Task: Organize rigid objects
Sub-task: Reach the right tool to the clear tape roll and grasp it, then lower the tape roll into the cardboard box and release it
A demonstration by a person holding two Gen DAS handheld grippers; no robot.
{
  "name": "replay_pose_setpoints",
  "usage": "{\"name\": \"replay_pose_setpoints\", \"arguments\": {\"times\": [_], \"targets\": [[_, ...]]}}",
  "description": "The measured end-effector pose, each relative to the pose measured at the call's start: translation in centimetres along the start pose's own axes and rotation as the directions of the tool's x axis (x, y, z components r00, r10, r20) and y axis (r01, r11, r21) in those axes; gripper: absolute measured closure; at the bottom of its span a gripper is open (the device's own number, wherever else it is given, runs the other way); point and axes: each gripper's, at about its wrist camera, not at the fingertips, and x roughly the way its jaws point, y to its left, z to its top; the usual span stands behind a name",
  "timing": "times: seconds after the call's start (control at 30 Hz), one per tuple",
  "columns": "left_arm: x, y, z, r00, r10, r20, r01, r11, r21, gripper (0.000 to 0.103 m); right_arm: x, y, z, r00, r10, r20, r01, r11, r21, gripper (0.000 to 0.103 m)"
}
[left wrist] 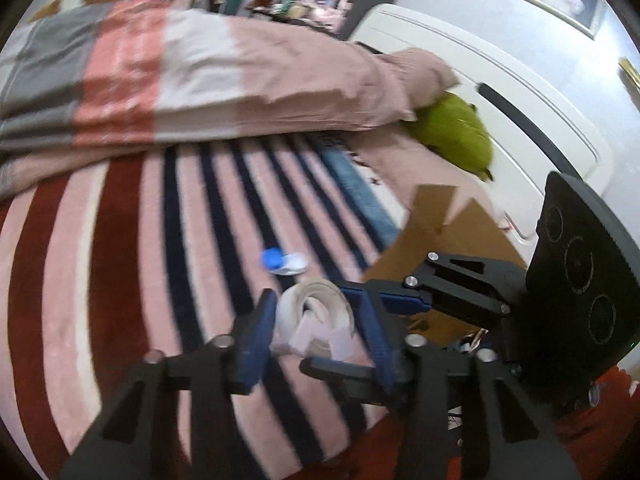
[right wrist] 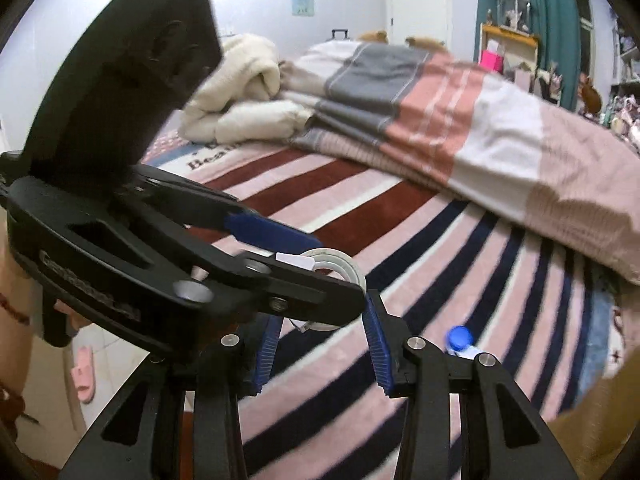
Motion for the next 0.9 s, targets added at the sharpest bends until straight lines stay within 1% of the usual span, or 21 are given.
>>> {"name": "replay_pose_setpoints", "arguments": {"times": [0.07,0.23,0.4,0.5,0.63,0.7,0.73,0.8,0.83,0.87,0.9], "targets": [[0.3,-2.2,0.9,1.000,0.007,0.003,-0.007,0.999,0.035,0.070,-1.8,-0.8,-0.1,1.000,-0.021,0.015,0.020,1.000,0.018,0.067],[2.1,-6.8,3.2,0.999,-0.034,-0.015,0.035,0.994,0.104,0.071,-6.1,-3.6,-0.7,0.996,-0.077,0.037,0.075,0.995,0.059,0.067],[5.7,-11.3,5.2,0.994,-0.085,-0.065,0.094,0.983,0.156,0.071,-10.1,-7.1,-2.3,0.989,-0.143,0.034,0.138,0.984,0.116,0.067],[8.3,-13.3,6.0,0.988,-0.110,-0.109,0.128,0.977,0.171,0.071,-11.7,-9.5,-3.6,0.984,-0.178,0.008,0.175,0.972,0.158,0.067],[12.0,-15.1,6.7,0.973,-0.136,-0.186,0.169,0.971,0.170,0.071,-13.0,-12.7,-5.5,0.975,-0.211,-0.064,0.220,0.952,0.212,0.067],[13.6,-15.9,6.9,0.968,-0.121,-0.221,0.162,0.970,0.180,0.071,-13.1,-14.1,-6.3,0.972,-0.215,-0.099,0.233,0.944,0.233,0.067],[14.6,-16.3,7.1,0.966,-0.096,-0.239,0.143,0.971,0.189,0.071,-13.0,-14.8,-6.7,0.968,-0.222,-0.119,0.245,0.939,0.239,0.067],[15.4,-16.5,7.2,0.965,-0.068,-0.254,0.119,0.974,0.191,0.070,-13.0,-15.9,-7.3,0.960,-0.237,-0.149,0.268,0.931,0.247,0.067],[15.7,-16.6,7.3,0.964,-0.056,-0.261,0.108,0.976,0.191,0.065,-12.8,-16.3,-7.6,0.957,-0.238,-0.168,0.275,0.927,0.255,0.067],[15.8,-16.6,7.3,0.964,-0.046,-0.262,0.099,0.977,0.191,0.052,-12.8,-16.7,-7.9,0.953,-0.242,-0.184,0.285,0.922,0.263,0.064],[15.8,-16.7,7.3,0.966,-0.034,-0.255,0.087,0.977,0.196,0.044,-12.7,-17.0,-8.1,0.947,-0.249,-0.201,0.298,0.916,0.268,0.061]]}}
